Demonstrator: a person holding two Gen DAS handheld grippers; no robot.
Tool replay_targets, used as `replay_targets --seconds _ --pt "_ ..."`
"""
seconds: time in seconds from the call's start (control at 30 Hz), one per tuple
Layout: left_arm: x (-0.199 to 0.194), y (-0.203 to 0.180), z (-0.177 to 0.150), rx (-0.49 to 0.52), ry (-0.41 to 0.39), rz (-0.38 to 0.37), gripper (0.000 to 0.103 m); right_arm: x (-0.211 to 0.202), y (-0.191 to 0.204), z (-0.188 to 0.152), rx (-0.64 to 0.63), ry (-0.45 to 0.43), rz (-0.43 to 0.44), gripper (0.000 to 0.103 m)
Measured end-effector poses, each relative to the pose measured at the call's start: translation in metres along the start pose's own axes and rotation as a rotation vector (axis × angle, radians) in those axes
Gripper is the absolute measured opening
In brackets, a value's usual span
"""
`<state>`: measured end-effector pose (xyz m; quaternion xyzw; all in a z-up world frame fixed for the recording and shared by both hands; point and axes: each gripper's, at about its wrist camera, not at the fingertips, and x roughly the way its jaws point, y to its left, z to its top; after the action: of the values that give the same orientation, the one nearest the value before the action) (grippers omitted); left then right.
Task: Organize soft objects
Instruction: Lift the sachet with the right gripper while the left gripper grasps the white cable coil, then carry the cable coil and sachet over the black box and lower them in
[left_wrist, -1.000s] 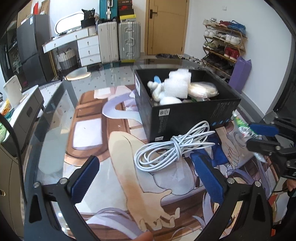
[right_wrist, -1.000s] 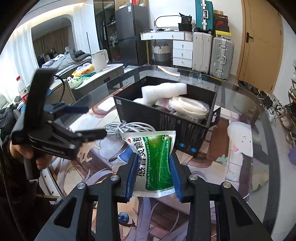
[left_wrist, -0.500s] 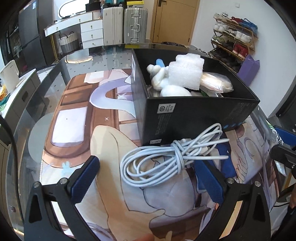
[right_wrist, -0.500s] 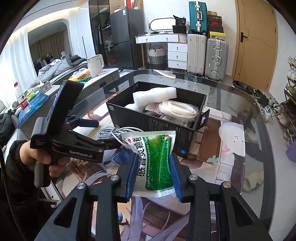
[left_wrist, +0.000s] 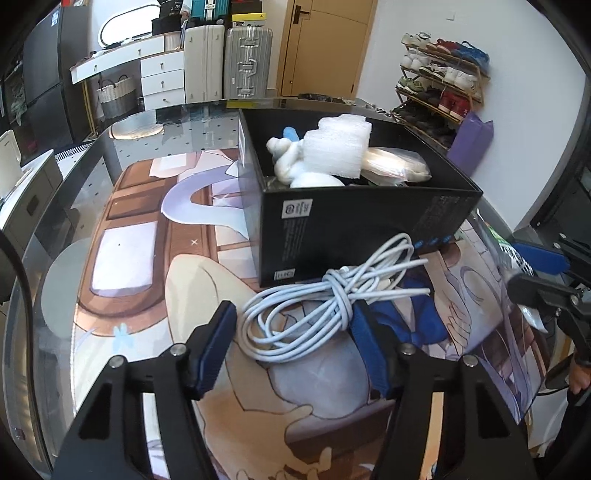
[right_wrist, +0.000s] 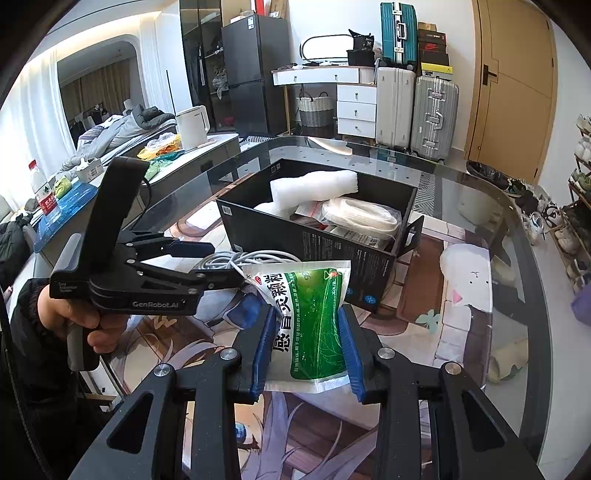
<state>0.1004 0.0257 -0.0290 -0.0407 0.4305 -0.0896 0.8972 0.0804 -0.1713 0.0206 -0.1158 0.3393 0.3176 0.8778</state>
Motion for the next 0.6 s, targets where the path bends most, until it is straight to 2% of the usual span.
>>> replay_targets --seconds 0.3,0.6 --pt "-0.013 -0.009 -0.008 0.026 -0.017 -0.031 0.061 -0.007 -0.004 0.002 0.011 -0.024 -0.014 0.035" --pt "-0.039 -0.013 0.003 0.044 -0.09 -0.068 0.061 -0.012 -0.011 0.003 0.036 -0.055 -0.028 0.035"
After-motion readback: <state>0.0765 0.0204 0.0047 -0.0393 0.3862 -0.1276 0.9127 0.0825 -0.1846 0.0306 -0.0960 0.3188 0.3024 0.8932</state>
